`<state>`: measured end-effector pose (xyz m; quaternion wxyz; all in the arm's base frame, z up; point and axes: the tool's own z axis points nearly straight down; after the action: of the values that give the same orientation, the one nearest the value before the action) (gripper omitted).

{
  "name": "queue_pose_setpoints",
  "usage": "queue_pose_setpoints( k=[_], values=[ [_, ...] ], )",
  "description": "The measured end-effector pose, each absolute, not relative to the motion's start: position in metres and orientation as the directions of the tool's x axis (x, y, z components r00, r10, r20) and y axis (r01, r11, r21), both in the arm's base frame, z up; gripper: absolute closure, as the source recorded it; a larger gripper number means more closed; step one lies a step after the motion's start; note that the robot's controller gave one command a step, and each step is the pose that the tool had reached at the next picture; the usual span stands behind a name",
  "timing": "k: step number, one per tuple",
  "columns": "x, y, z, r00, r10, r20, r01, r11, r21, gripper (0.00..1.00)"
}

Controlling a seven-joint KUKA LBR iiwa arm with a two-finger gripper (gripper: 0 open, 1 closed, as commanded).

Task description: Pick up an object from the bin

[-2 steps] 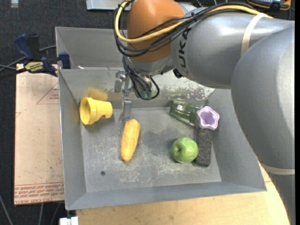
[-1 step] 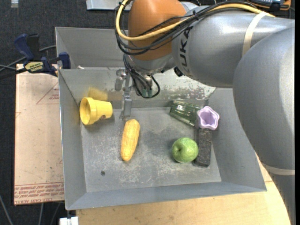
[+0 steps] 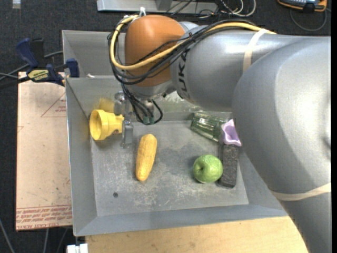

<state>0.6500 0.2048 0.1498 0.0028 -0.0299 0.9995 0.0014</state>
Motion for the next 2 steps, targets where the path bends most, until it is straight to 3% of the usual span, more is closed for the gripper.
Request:
queue_pose_setpoints(
  k=[1,2],
  values=[
    [0.645,0.22,0.133,-0.986,-0.166,0.001,-0.166,0.986,0.0,0.0],
    [0.646,0.226,0.154,-0.981,-0.193,-0.007,-0.193,0.981,0.003,0.0]
  ],
)
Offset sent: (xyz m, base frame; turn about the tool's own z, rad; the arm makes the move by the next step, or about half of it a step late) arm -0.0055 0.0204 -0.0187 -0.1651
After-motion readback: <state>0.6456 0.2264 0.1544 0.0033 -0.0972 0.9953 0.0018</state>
